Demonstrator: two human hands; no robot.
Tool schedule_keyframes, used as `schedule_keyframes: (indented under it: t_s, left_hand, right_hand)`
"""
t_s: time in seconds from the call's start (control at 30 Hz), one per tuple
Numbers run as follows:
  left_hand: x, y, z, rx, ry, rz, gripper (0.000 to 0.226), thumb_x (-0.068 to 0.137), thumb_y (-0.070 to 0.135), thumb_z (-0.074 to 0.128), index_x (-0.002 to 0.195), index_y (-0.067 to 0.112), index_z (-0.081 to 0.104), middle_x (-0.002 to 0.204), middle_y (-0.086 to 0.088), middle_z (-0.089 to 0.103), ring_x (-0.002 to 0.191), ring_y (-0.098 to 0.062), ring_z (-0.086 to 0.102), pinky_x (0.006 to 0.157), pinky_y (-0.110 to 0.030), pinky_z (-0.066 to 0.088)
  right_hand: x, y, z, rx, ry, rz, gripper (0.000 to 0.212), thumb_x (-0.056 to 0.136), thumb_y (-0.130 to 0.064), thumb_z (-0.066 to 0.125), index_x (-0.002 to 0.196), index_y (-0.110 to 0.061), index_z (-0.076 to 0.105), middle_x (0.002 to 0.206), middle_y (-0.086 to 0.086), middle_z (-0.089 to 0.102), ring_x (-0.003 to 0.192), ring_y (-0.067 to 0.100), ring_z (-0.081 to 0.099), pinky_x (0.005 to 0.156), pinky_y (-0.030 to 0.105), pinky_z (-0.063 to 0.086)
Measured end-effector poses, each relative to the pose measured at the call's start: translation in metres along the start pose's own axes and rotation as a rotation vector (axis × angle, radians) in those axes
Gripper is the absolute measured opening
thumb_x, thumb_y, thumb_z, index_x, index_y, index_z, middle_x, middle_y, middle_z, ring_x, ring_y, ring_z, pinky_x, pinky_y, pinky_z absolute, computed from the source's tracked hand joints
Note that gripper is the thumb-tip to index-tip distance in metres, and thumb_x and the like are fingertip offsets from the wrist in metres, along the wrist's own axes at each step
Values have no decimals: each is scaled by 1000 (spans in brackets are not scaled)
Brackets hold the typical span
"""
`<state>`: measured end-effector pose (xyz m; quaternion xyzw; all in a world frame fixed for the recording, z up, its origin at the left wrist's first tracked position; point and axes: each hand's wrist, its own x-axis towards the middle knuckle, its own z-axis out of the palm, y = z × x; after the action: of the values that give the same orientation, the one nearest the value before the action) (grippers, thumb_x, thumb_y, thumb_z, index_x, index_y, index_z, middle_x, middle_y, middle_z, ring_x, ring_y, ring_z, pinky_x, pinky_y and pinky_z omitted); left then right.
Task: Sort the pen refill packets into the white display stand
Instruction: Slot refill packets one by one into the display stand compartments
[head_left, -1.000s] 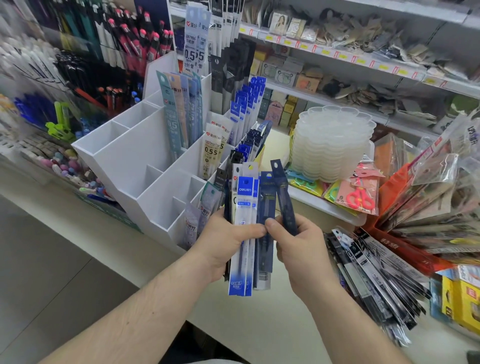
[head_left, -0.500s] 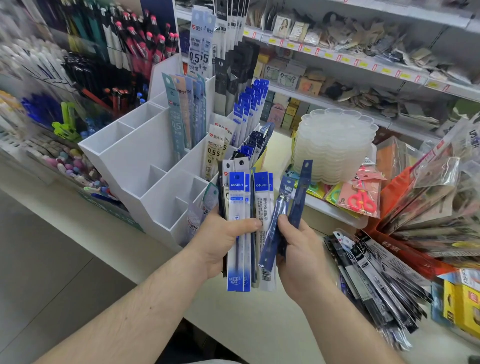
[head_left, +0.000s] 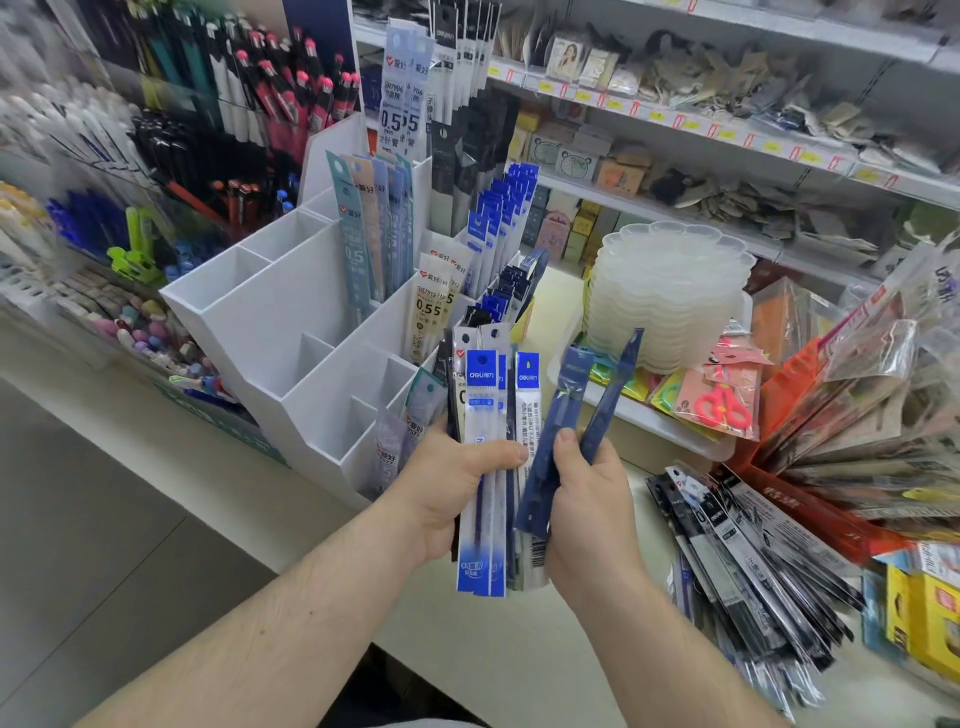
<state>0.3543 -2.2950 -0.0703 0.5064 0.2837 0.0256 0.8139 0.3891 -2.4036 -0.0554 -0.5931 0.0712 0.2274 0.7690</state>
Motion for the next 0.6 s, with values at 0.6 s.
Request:
schedule_keyframes:
  t_s: [0.6]
  left_hand:
    - [-2, 1, -14, -223, -77, -188, 33, 74, 18, 68, 106, 10, 72, 99, -17, 71, 87, -31, 68, 83, -45, 56]
  right_hand:
    - [-7, -7, -10, -408, -279, 13, 19, 87, 1, 68, 79, -12, 58, 71, 10, 57, 62, 15, 60, 50, 18, 45]
